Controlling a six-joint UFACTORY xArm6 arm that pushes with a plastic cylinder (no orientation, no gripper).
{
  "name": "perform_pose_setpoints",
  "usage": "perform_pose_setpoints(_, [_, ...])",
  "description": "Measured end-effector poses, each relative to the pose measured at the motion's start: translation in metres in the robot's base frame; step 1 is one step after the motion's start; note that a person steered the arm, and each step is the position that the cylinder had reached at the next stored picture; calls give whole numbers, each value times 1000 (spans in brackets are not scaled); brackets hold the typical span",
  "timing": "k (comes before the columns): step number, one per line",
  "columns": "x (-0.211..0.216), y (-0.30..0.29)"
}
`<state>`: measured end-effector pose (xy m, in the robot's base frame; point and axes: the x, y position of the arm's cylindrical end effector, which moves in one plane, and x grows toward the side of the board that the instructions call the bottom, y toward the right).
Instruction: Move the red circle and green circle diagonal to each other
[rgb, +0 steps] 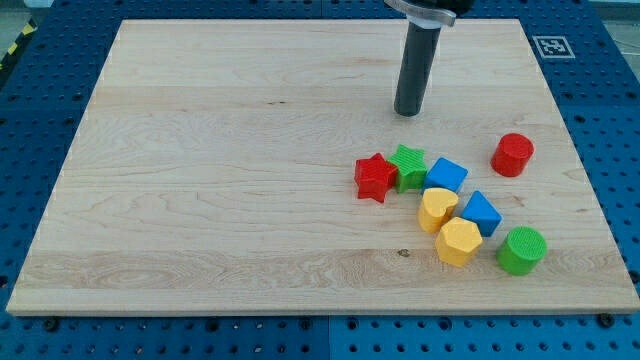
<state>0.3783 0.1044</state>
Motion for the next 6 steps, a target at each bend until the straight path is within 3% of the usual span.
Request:
perform_pose_setpoints(2, [7, -8])
perform_pose_setpoints(6, [66, -9])
